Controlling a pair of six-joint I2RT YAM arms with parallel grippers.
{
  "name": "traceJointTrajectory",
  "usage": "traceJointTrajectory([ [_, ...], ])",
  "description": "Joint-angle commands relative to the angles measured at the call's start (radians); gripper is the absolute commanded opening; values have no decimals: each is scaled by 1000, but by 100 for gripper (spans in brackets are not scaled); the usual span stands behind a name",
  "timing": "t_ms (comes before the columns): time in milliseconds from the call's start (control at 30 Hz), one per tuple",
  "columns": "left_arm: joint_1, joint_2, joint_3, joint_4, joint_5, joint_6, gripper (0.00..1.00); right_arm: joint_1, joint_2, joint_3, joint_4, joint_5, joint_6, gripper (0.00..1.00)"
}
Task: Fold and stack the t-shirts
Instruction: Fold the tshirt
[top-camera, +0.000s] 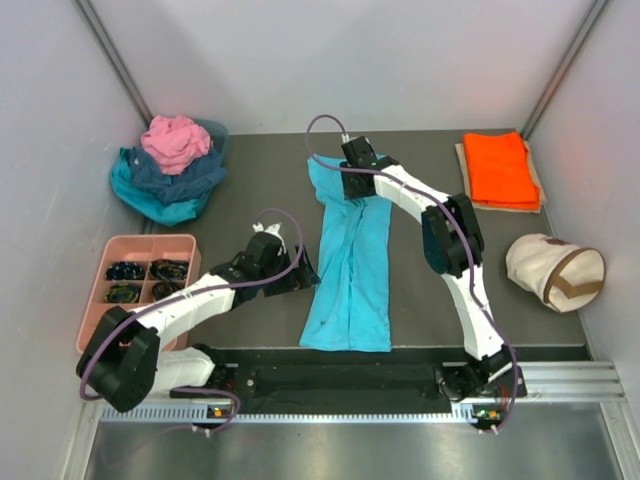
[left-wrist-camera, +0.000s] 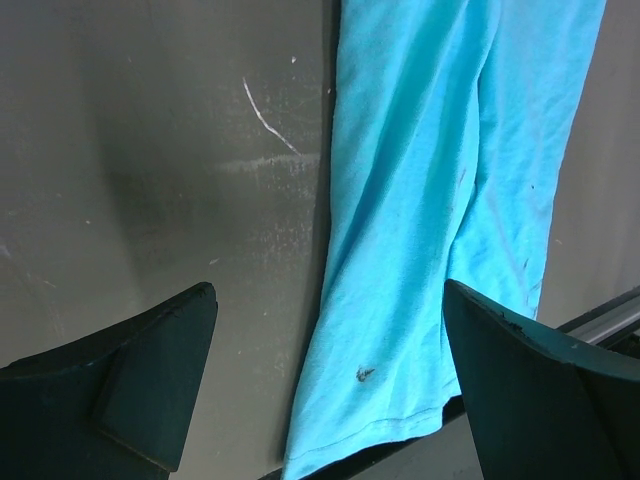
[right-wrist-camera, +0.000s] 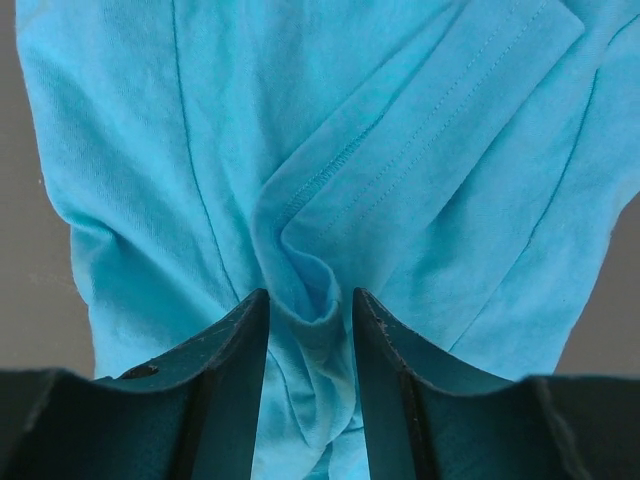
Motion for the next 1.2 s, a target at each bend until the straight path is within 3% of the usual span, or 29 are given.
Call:
traceJointTrajectory([
  [0, 9, -22, -9, 29, 1, 12, 99, -13, -23, 36, 33, 5, 2, 38],
  [333, 11, -13, -10, 36, 12, 15, 99, -17, -44, 14, 56, 9, 15, 28],
  [1167, 21, -5, -15, 50, 35, 13, 99, -30, -87, 17, 58, 9, 16, 35],
])
